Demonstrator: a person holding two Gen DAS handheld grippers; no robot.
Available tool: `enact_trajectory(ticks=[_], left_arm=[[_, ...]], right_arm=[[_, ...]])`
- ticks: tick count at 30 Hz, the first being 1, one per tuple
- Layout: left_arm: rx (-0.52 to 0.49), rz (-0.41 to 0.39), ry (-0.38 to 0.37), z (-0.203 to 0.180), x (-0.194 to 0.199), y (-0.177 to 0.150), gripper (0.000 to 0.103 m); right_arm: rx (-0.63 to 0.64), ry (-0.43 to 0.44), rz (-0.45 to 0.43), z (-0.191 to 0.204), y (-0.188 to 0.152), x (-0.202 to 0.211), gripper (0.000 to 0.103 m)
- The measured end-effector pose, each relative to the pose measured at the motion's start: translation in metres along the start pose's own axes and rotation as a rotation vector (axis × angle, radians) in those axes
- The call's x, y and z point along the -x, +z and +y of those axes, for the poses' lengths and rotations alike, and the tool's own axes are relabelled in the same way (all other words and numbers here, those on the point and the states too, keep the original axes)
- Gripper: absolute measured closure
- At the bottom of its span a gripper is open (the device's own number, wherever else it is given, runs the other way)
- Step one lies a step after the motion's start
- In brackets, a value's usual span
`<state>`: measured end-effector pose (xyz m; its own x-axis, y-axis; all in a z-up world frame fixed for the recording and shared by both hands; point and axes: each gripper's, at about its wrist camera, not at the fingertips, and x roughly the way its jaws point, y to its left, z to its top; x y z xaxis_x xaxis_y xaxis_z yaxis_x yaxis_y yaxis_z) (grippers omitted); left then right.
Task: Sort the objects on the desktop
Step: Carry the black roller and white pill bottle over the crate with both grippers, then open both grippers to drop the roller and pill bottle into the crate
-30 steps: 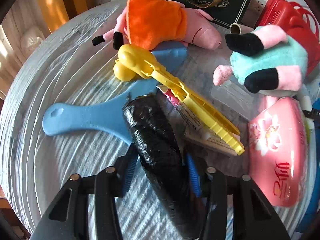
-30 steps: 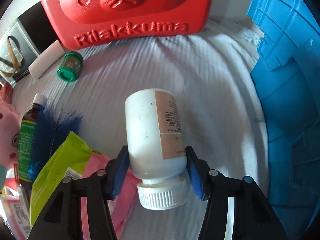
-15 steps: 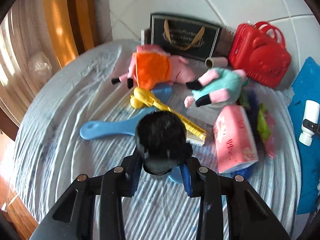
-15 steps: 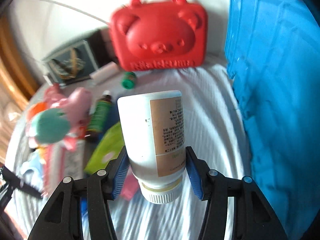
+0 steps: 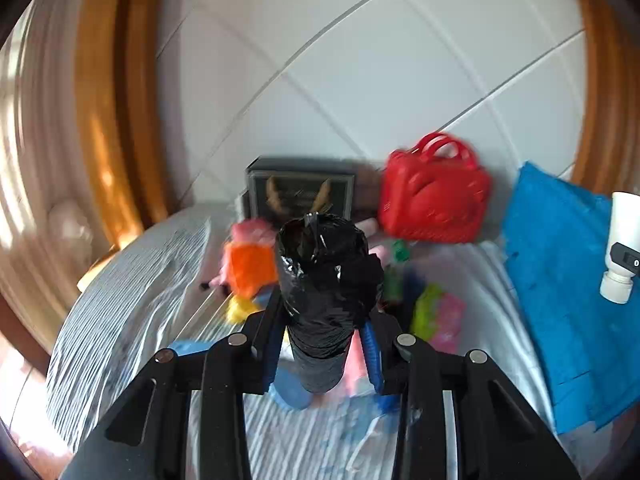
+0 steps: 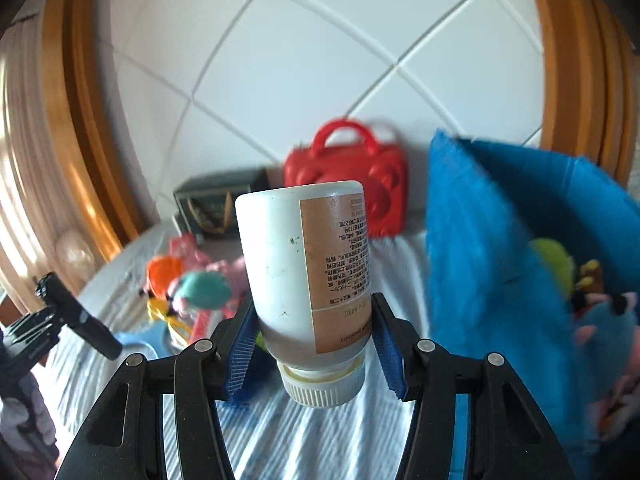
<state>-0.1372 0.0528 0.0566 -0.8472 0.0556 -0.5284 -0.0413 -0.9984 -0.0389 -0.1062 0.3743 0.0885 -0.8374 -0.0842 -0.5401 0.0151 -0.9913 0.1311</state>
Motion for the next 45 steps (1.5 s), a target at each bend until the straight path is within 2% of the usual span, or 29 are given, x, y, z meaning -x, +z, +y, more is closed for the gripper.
enact_trajectory(ticks=[5, 12, 19, 22, 24, 27, 30, 32, 35, 37, 40, 42, 45], left_arm=[[-0.071, -0.097, -0.126, -0.069, 0.023, 0.032, 0.069], [-0.160, -0.172, -0.311, -0.190, 0.039, 0.069, 0.069], [-0.228, -0.197, -0.482, -0.315, 0.056, 0.106, 0.069], [-0.259, -0.167, -0.539, -0.367, 0.054, 0.122, 0.069], [-0.273, -0.119, -0.569, -0.402, 0.047, 0.129, 0.069], [-0.295, -0.036, -0.581, -0.448, 0.027, 0.132, 0.069], [-0.339, 0.086, -0.571, -0.489, -0.005, 0.121, 0.069], [-0.379, 0.172, -0.540, -0.516, -0.029, 0.110, 0.069], [-0.411, 0.253, -0.497, -0.538, -0.060, 0.089, 0.069], [-0.418, 0.271, -0.469, -0.544, -0.069, 0.083, 0.069], [-0.469, 0.218, -0.400, -0.556, -0.073, 0.075, 0.069], [-0.490, 0.200, -0.384, -0.559, -0.076, 0.065, 0.069], [-0.487, 0.266, -0.393, -0.560, -0.088, 0.060, 0.069]], right_arm=[[-0.032, -0.047, -0.090, -0.043, 0.018, 0.053, 0.049], [-0.047, -0.217, -0.150, -0.128, 0.035, 0.110, 0.049], [-0.024, -0.325, -0.092, -0.213, 0.053, 0.129, 0.049], [-0.025, -0.355, -0.049, -0.247, 0.059, 0.121, 0.049], [-0.042, -0.355, -0.019, -0.271, 0.061, 0.115, 0.049], [-0.087, -0.342, 0.023, -0.300, 0.068, 0.107, 0.049], [-0.134, -0.353, 0.076, -0.332, 0.072, 0.084, 0.049], [-0.162, -0.349, 0.122, -0.341, 0.070, 0.062, 0.049], [-0.182, -0.338, 0.189, -0.355, 0.059, 0.032, 0.049], [-0.186, -0.337, 0.217, -0.359, 0.048, 0.016, 0.049], [-0.178, -0.358, 0.265, -0.362, 0.037, 0.000, 0.049], [-0.196, -0.342, 0.264, -0.365, 0.035, 0.000, 0.049], [-0.156, -0.406, 0.254, -0.361, 0.035, 0.002, 0.049]])
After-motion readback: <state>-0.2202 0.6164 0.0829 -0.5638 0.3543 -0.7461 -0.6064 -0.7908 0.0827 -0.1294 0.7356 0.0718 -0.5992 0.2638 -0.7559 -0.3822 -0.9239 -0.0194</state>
